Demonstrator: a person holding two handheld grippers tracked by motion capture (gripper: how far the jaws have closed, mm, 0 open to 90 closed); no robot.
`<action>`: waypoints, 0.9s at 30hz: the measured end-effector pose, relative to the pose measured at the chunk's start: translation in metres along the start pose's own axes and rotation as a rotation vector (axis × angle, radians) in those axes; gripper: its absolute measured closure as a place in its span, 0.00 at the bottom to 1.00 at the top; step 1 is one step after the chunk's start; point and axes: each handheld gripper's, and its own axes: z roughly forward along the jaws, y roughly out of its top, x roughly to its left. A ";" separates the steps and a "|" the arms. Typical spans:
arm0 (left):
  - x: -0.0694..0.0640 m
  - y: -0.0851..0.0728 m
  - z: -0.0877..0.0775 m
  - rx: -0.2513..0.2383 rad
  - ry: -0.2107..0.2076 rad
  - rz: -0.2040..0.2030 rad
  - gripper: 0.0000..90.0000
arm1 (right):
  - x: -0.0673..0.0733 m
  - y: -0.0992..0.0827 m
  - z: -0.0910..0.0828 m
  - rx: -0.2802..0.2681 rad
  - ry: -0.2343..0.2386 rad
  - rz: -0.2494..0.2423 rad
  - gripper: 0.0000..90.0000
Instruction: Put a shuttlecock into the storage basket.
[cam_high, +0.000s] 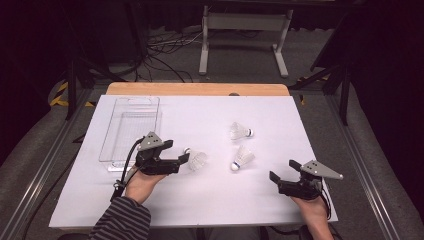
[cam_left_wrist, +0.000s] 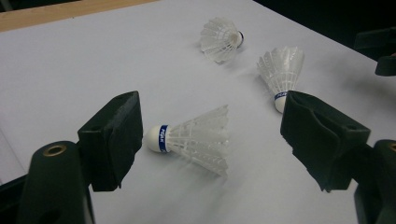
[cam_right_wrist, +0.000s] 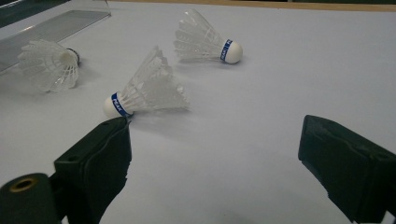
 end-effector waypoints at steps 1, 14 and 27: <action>0.000 0.001 0.001 0.007 -0.002 -0.004 0.25 | 0.000 0.000 0.000 0.000 0.000 -0.001 0.12; -0.005 0.015 0.011 0.141 0.029 -0.007 0.29 | 0.000 0.000 0.000 0.001 0.002 -0.004 0.12; -0.008 0.028 0.017 0.276 0.040 -0.010 0.36 | 0.000 0.000 0.001 0.001 0.003 -0.007 0.12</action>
